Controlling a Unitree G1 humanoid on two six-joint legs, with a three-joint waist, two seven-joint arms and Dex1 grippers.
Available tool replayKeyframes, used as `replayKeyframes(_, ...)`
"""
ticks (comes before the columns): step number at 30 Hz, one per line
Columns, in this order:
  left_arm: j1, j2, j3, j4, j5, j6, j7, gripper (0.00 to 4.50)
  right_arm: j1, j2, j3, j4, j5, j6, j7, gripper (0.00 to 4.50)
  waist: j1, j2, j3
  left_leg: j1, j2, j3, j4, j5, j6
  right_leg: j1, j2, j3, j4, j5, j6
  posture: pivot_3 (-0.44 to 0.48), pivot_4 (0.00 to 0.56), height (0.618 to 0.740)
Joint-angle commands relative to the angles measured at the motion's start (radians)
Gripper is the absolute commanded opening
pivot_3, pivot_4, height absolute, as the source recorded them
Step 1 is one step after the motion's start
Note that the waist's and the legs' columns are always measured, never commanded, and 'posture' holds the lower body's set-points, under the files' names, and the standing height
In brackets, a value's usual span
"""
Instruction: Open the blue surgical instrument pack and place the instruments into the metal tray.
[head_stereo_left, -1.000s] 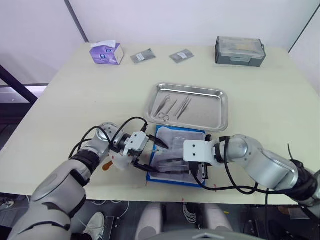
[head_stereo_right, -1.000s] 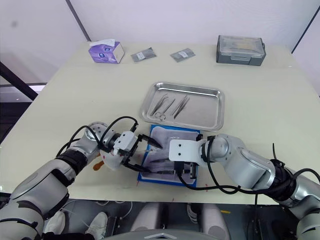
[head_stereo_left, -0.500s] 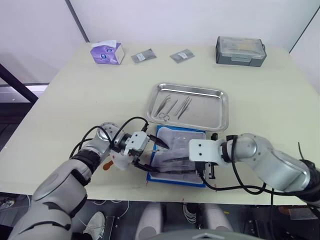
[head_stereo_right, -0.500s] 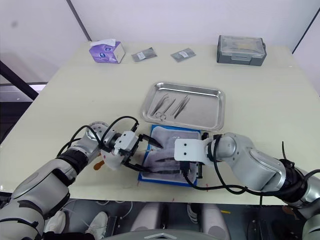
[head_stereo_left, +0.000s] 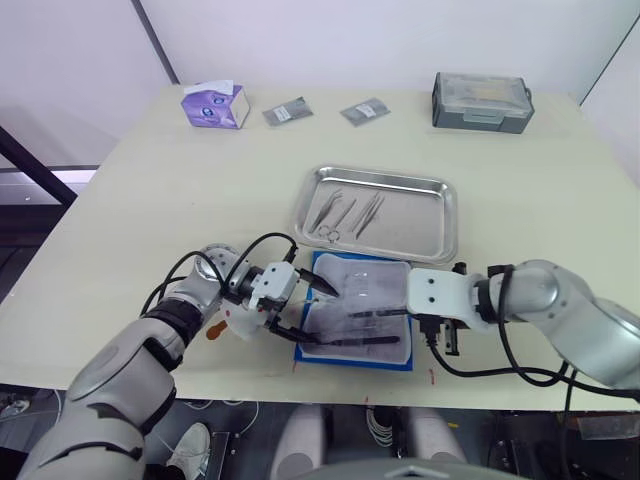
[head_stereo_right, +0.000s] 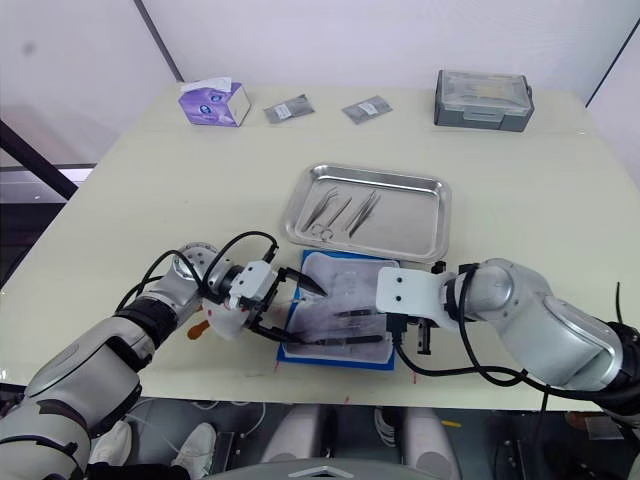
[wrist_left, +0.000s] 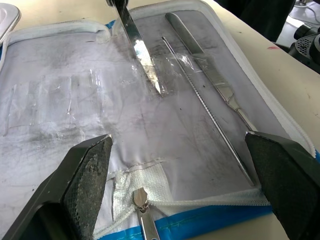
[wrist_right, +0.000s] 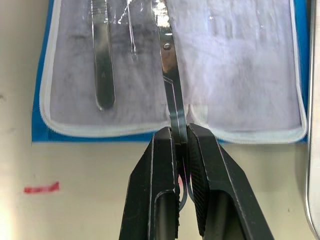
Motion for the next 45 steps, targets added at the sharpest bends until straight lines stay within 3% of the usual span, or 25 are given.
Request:
replayKeyframes(1, 0.029, 0.000, -0.031, 0.040, 0.059, 0.011, -0.046, 4.50, 0.003, -0.030, -0.101, -0.064, 0.024, -0.017, 0.005, 0.03, -0.001, 0.000, 0.000, 0.000, 0.000, 0.000, 0.000, 0.000, 0.000, 0.000, 0.000, 0.000, 0.000, 0.000, 0.000, 0.000, 0.150, 0.740)
replayKeyframes(10, 0.026, -0.004, -0.023, 0.051, 0.066, 0.012, -0.046, 4.50, 0.178, -0.205, -0.278, -0.067, 0.063, -0.135, 0.067, 0.03, 0.000, 0.000, 0.000, 0.000, 0.000, 0.001, 0.000, 0.000, 0.000, 0.000, 0.000, 0.001, 0.000, 0.000, 0.000, 0.000, 0.150, 0.740)
replayKeyframes(14, 0.026, -0.005, -0.021, 0.056, 0.068, 0.010, -0.046, 4.50, 0.231, -0.212, -0.369, -0.039, 0.094, -0.168, 0.072, 0.03, -0.002, 0.000, 0.000, 0.001, 0.000, 0.002, -0.001, 0.000, 0.000, 0.000, 0.000, 0.001, 0.000, 0.000, 0.000, 0.000, 0.150, 0.740)
replayKeyframes(16, 0.027, -0.006, -0.021, 0.059, 0.069, 0.009, -0.046, 4.50, 0.228, -0.145, -0.435, -0.020, 0.149, -0.133, 0.050, 0.03, -0.002, 0.000, 0.000, 0.001, 0.000, 0.002, -0.001, 0.000, 0.000, 0.000, 0.000, 0.001, 0.000, 0.000, 0.000, 0.000, 0.150, 0.740)
replayKeyframes(22, 0.028, -0.014, -0.017, 0.071, 0.074, 0.006, -0.046, 4.50, 0.104, 0.220, -0.567, 0.051, 0.293, 0.078, -0.137, 0.03, 0.000, -0.001, 0.000, 0.001, 0.000, 0.001, -0.001, 0.000, 0.000, 0.001, 0.001, 0.001, 0.000, 0.000, 0.000, 0.000, 0.150, 0.740)
replayKeyframes(28, 0.028, -0.021, -0.010, 0.069, 0.078, 0.008, -0.046, 4.50, 0.014, 0.504, -0.601, 0.222, 0.196, 0.161, -0.446, 0.03, -0.002, 0.002, -0.001, 0.001, 0.000, 0.001, -0.001, 0.000, 0.000, 0.000, 0.000, 0.002, 0.001, 0.000, 0.000, 0.000, 0.150, 0.740)
replayKeyframes(37, 0.031, -0.026, 0.002, 0.065, 0.084, 0.017, -0.046, 4.50, -0.092, 0.697, -0.561, 0.476, 0.066, 0.207, -0.697, 0.03, -0.002, 0.002, -0.001, 0.000, 0.000, 0.002, -0.001, 0.000, 0.000, -0.001, 0.000, 0.002, 0.001, 0.000, 0.000, 0.000, 0.150, 0.740)
replayKeyframes(45, 0.034, -0.023, 0.000, 0.059, 0.082, 0.019, -0.046, 4.50, -0.156, 0.822, -0.581, 0.661, 0.028, 0.206, -0.784, 0.03, -0.002, 0.003, -0.001, 0.000, 0.000, 0.002, -0.002, 0.000, 0.000, -0.001, 0.001, 0.002, 0.001, 0.000, 0.000, 0.000, 0.150, 0.740)
